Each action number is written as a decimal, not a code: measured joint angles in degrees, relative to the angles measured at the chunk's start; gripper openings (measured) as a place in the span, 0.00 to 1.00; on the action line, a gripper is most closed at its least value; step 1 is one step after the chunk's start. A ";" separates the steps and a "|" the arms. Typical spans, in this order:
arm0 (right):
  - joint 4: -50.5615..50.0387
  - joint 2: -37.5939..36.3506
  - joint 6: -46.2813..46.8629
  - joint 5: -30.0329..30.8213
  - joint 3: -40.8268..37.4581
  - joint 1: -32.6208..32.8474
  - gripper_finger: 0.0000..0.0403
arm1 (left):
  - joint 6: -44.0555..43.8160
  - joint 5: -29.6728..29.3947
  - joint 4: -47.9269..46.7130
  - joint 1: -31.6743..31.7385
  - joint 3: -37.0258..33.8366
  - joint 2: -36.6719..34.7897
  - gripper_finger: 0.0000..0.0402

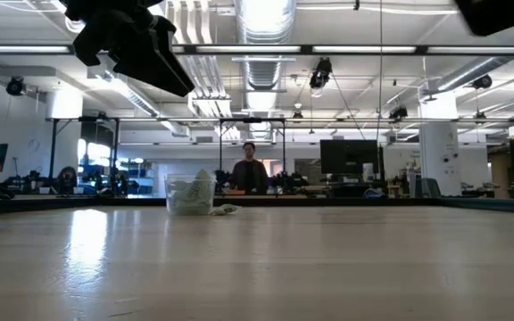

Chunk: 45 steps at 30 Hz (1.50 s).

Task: Pick and place Stevia / Truvia into bins
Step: Put the stevia packet into the bottom transparent container

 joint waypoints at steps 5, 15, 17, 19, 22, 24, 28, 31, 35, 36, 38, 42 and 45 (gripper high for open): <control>-1.09 -1.07 5.70 1.82 -0.32 6.18 0.02 | 0.00 0.00 0.38 0.00 0.02 0.00 0.35; -0.93 0.77 9.90 5.89 -2.31 9.41 0.02 | 0.02 0.00 1.48 0.00 -0.13 0.00 0.35; -1.03 0.77 11.39 5.29 -3.18 8.94 0.02 | 0.02 0.00 1.46 0.00 -0.13 0.00 0.35; -1.11 0.77 13.50 5.17 -3.93 8.61 0.02 | 0.02 0.00 1.46 0.00 -0.13 0.00 0.35; -0.98 0.46 15.03 4.54 -4.33 8.62 0.02 | 0.02 0.00 1.46 0.00 -0.15 0.00 0.35; -0.95 0.43 15.81 3.96 -4.43 8.71 0.02 | 0.02 0.00 1.48 0.00 -0.15 0.00 0.35; -1.04 0.75 16.81 3.35 -4.79 8.70 0.02 | 0.02 0.00 1.46 0.00 -0.15 0.00 0.35; -0.83 0.75 18.00 3.14 -5.72 8.65 0.02 | 0.02 0.00 1.44 0.00 -0.17 0.00 0.35; -0.10 0.75 20.72 2.41 -7.32 8.06 0.02 | 0.02 0.01 1.47 0.00 -0.17 0.00 0.35; -0.03 0.75 21.14 2.23 -7.78 7.85 0.02 | 0.02 0.00 1.48 0.00 -0.17 0.00 0.35; 0.68 0.77 21.31 1.93 -8.31 7.57 0.02 | 0.02 0.00 1.48 0.00 -0.17 0.00 0.35; 1.03 0.77 21.27 1.92 -8.29 7.29 0.02 | 0.02 0.00 1.49 0.00 -0.17 0.00 0.35; 1.12 0.77 21.21 1.94 -8.27 7.29 0.02 | 0.02 0.00 1.48 0.00 -0.17 0.00 0.35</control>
